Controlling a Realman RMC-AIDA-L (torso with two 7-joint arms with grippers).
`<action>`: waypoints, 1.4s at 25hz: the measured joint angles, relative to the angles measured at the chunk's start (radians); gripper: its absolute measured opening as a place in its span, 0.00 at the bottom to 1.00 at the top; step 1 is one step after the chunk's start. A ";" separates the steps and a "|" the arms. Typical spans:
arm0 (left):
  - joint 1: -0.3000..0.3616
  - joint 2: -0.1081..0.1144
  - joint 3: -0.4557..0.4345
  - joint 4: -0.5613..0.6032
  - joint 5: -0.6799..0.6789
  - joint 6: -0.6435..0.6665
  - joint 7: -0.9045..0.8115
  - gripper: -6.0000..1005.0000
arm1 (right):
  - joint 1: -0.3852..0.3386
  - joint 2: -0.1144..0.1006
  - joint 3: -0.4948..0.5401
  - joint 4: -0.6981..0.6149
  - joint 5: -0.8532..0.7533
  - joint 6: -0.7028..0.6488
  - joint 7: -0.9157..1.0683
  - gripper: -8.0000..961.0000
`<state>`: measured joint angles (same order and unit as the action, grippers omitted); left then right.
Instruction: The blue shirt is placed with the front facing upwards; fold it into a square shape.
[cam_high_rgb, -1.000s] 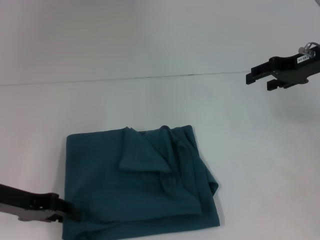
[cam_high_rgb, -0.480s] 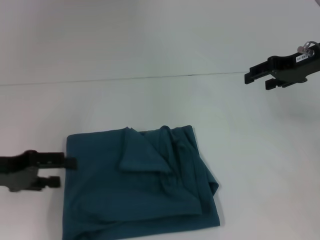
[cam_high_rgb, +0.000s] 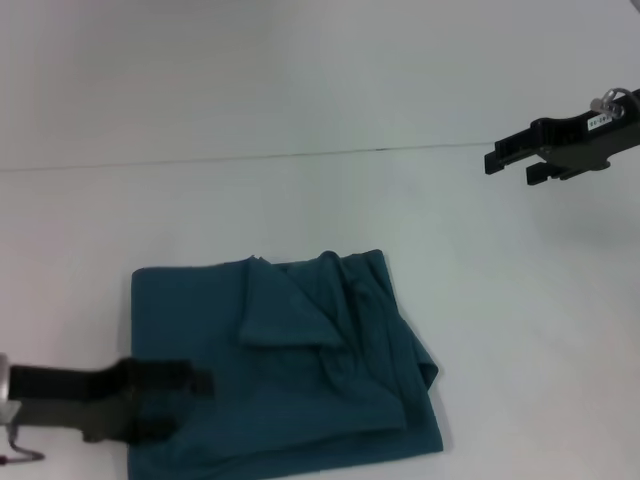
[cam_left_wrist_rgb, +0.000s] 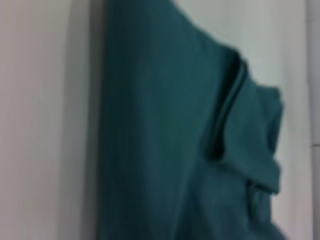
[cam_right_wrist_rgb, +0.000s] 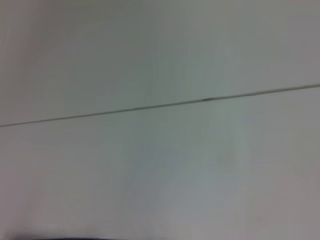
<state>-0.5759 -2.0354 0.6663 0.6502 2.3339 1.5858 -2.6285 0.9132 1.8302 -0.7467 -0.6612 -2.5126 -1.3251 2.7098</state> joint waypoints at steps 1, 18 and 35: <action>-0.001 0.000 0.013 -0.003 0.000 0.002 0.003 0.92 | 0.000 0.000 0.000 0.000 0.000 -0.001 -0.002 0.77; 0.050 0.027 -0.084 0.239 -0.098 0.111 0.215 0.92 | 0.047 0.101 -0.055 -0.017 0.076 -0.278 -0.278 0.77; 0.046 0.018 -0.188 0.198 -0.115 0.075 0.204 0.92 | 0.070 0.260 -0.353 -0.065 0.010 -0.013 -0.252 0.77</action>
<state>-0.5299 -2.0172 0.4784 0.8479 2.2186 1.6609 -2.4243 0.9836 2.0905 -1.0998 -0.7261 -2.5024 -1.3384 2.4582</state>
